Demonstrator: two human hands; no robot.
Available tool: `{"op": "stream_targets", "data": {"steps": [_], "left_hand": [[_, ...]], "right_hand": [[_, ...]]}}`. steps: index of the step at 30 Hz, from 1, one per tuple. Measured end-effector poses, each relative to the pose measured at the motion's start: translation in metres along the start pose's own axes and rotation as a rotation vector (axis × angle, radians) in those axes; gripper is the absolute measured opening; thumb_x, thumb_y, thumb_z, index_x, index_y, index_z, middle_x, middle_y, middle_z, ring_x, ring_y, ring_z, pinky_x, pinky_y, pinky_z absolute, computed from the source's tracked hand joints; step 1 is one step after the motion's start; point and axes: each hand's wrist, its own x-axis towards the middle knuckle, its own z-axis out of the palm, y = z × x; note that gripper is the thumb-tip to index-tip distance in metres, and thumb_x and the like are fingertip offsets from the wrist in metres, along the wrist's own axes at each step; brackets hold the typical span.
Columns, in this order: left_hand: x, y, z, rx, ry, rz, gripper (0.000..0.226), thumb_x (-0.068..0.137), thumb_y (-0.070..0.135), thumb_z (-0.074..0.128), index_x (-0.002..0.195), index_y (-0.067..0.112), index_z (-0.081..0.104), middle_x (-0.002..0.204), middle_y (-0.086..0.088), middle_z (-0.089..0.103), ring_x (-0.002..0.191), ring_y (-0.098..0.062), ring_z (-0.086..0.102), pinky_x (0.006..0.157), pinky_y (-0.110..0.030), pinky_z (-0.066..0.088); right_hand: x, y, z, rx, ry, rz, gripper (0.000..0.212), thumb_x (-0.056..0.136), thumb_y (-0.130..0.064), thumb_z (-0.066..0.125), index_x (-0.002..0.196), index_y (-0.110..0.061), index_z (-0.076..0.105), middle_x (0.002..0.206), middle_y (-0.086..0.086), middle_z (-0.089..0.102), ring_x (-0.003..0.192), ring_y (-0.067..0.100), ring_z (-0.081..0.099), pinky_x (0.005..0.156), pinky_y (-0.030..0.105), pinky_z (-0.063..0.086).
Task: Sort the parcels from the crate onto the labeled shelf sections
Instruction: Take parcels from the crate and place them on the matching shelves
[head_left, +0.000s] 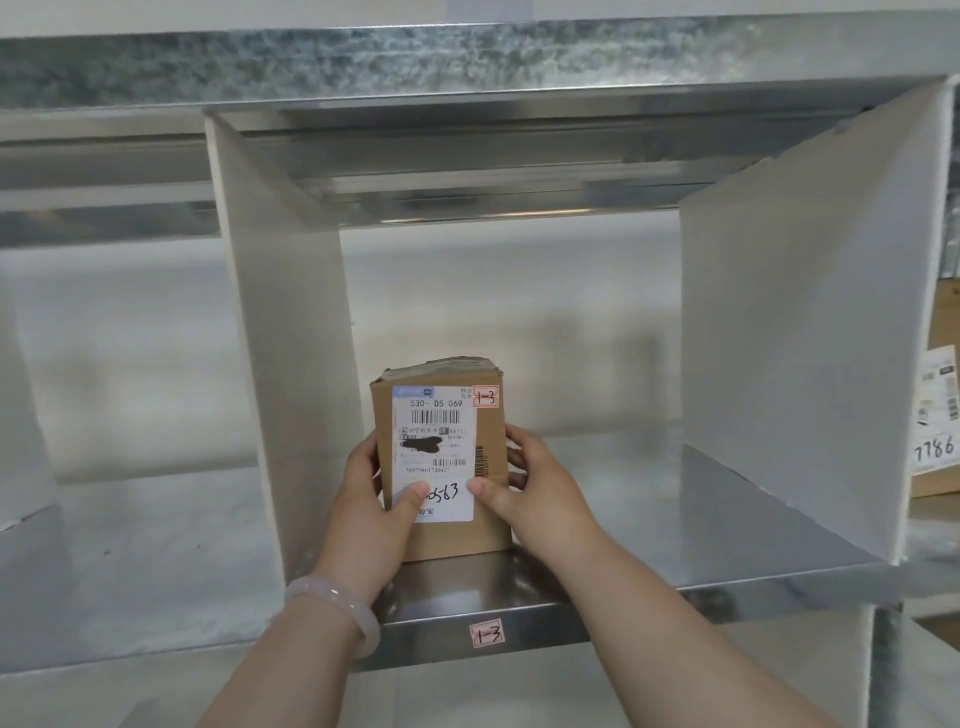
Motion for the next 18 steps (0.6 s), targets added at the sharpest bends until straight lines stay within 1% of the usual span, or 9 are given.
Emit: {"op": "stream_targets", "data": {"steps": [3,6,8,10,11,13,14,16,18], "left_hand": [[0.002,-0.001,0.002,-0.012,0.000,0.002,0.058,0.090,0.009,0.066,0.134,0.037,0.039,0.120,0.013,0.060,0.112,-0.011,0.058,0.082,-0.019,0.043],[0.004,-0.003,0.001,-0.022,-0.005,-0.017,0.058,0.090,0.010,0.066,0.130,0.042,0.038,0.118,0.019,0.059,0.114,-0.008,0.057,0.082,-0.016,0.044],[0.005,-0.002,0.000,-0.020,-0.007,-0.037,0.065,0.089,0.012,0.068,0.139,0.039,0.036,0.129,0.016,0.057,0.124,-0.010,0.054,0.095,-0.025,0.046],[-0.001,0.002,-0.003,-0.016,0.007,-0.052,0.083,0.088,0.019,0.071,0.152,0.037,0.021,0.147,0.009,0.044,0.136,-0.012,0.043,0.110,-0.033,0.038],[-0.006,0.007,-0.005,-0.005,0.024,-0.054,0.088,0.088,0.022,0.071,0.154,0.036,0.016,0.152,0.006,0.039,0.138,-0.013,0.040,0.112,-0.032,0.034],[-0.020,0.014,-0.007,0.018,0.057,-0.017,0.089,0.087,0.028,0.072,0.154,0.038,0.015,0.154,0.008,0.034,0.140,-0.011,0.036,0.112,-0.029,0.032],[-0.028,0.018,-0.007,0.028,0.074,0.018,0.087,0.086,0.030,0.072,0.152,0.041,0.016,0.155,0.010,0.032,0.140,-0.010,0.035,0.114,-0.031,0.031],[-0.046,0.021,-0.011,0.034,0.114,0.094,0.082,0.085,0.034,0.073,0.147,0.047,0.021,0.152,0.014,0.034,0.139,-0.007,0.036,0.114,-0.035,0.035],[-0.068,0.025,-0.018,0.011,0.141,0.151,0.072,0.086,0.033,0.073,0.139,0.053,0.029,0.146,0.015,0.041,0.130,0.001,0.043,0.106,-0.026,0.039]], "right_hand": [[0.002,0.000,0.001,0.007,0.008,0.007,0.070,0.081,-0.017,0.076,0.142,-0.028,0.043,0.131,-0.006,0.060,0.106,0.008,0.062,0.096,0.034,0.052],[0.001,-0.002,0.000,-0.041,-0.011,0.015,0.076,0.080,-0.017,0.077,0.145,-0.029,0.038,0.135,-0.005,0.057,0.108,0.009,0.060,0.097,0.033,0.050],[-0.002,-0.004,-0.001,-0.085,-0.014,0.028,0.086,0.079,-0.023,0.079,0.150,-0.031,0.029,0.143,-0.003,0.049,0.119,0.014,0.056,0.102,0.033,0.046],[-0.007,-0.011,-0.003,-0.083,0.022,0.037,0.092,0.079,-0.029,0.079,0.152,-0.031,0.023,0.149,-0.001,0.041,0.127,0.016,0.049,0.103,0.029,0.041],[-0.011,-0.015,-0.004,-0.072,0.055,0.024,0.092,0.079,-0.030,0.079,0.152,-0.030,0.022,0.149,0.000,0.040,0.127,0.016,0.048,0.100,0.027,0.040],[-0.021,-0.024,-0.006,-0.046,0.141,-0.033,0.089,0.078,-0.029,0.079,0.150,-0.031,0.027,0.147,-0.001,0.041,0.125,0.013,0.048,0.098,0.026,0.040],[-0.027,-0.027,-0.006,-0.039,0.183,-0.076,0.086,0.078,-0.030,0.079,0.148,-0.033,0.030,0.144,-0.003,0.042,0.125,0.012,0.048,0.100,0.028,0.041],[-0.045,-0.034,-0.002,-0.026,0.219,-0.184,0.078,0.077,-0.029,0.079,0.141,-0.043,0.036,0.137,-0.012,0.044,0.123,0.005,0.048,0.104,0.032,0.043],[-0.065,-0.041,0.006,0.008,0.189,-0.297,0.070,0.078,-0.024,0.079,0.131,-0.049,0.042,0.132,-0.019,0.047,0.120,-0.004,0.048,0.103,0.028,0.043]]}}
